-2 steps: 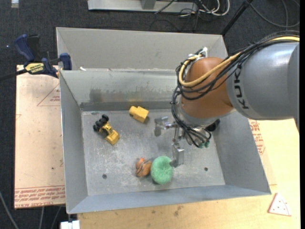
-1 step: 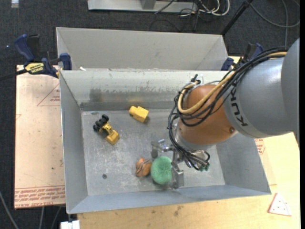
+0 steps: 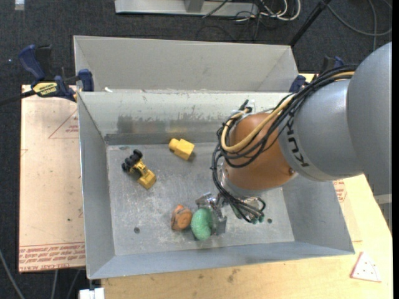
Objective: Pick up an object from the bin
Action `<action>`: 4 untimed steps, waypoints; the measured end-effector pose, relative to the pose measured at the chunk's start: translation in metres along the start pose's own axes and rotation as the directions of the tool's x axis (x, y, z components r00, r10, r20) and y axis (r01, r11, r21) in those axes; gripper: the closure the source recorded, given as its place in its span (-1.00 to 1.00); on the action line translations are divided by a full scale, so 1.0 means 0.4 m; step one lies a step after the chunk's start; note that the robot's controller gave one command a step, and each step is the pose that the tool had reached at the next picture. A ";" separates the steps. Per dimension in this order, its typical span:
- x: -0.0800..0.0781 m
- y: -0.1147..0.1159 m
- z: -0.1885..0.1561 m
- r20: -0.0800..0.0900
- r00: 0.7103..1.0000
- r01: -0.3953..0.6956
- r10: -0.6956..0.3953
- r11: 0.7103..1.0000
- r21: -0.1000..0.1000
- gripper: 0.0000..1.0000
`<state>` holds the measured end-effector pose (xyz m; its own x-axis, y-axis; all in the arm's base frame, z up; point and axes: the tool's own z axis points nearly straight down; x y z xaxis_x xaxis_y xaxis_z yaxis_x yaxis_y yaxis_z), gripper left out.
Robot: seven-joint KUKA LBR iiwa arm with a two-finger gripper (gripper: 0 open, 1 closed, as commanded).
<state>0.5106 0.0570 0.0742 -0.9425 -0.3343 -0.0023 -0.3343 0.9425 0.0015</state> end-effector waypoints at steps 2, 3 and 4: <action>0.001 0.000 0.001 -0.001 1.000 -0.001 0.001 1.000 0.000 1.00; 0.001 0.000 0.001 -0.001 1.000 -0.002 0.002 1.000 0.000 1.00; -0.040 0.015 -0.464 0.009 1.000 0.017 -0.018 1.000 0.003 1.00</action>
Offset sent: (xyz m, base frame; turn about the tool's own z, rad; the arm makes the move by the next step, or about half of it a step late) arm 0.0000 0.0000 0.0000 0.0000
